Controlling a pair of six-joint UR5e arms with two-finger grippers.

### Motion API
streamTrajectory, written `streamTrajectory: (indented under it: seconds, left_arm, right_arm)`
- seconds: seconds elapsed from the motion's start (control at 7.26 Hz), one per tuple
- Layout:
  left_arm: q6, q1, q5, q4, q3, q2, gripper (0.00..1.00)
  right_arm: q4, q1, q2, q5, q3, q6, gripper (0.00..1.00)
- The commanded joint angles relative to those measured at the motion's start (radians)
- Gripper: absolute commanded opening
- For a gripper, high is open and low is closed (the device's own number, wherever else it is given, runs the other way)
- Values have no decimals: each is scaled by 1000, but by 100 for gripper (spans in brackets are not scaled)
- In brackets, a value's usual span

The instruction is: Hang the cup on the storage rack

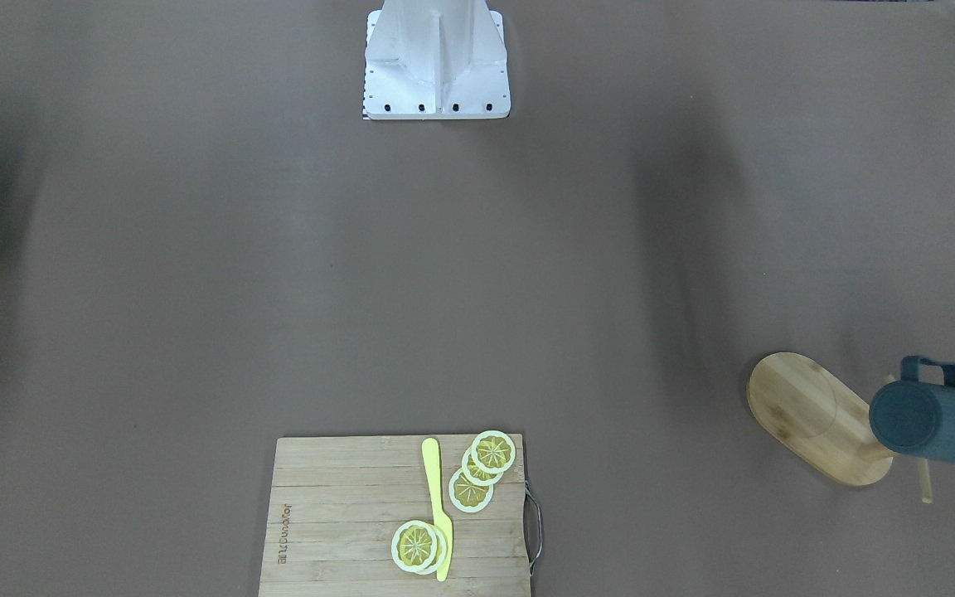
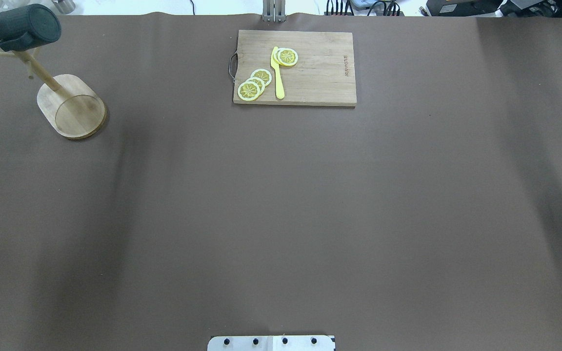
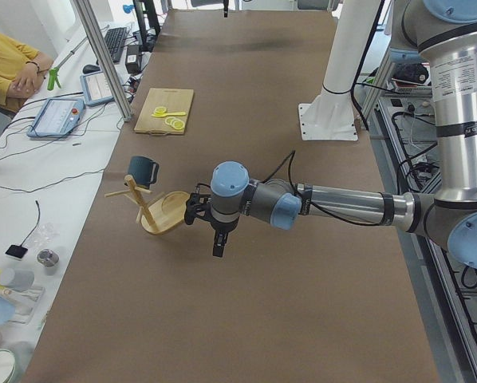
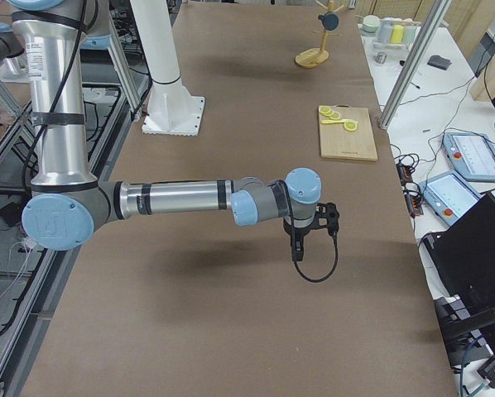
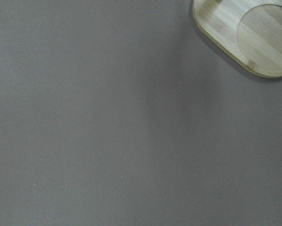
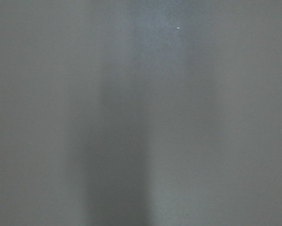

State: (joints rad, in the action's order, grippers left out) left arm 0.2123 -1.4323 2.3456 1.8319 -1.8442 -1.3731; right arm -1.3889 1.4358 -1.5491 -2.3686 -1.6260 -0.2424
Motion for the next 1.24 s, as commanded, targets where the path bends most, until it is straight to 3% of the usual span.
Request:
streamTrajectory:
  seconds: [0.0,1.1]
  left_arm:
    - [-1,1,1,3,-7,-7,98]
    - [-1,1,26,40,-4,-7,98]
  right_arm:
    - [2,1,-2,0,-5,0,100]
    - [4,5,-2,-3,-9,-2,100]
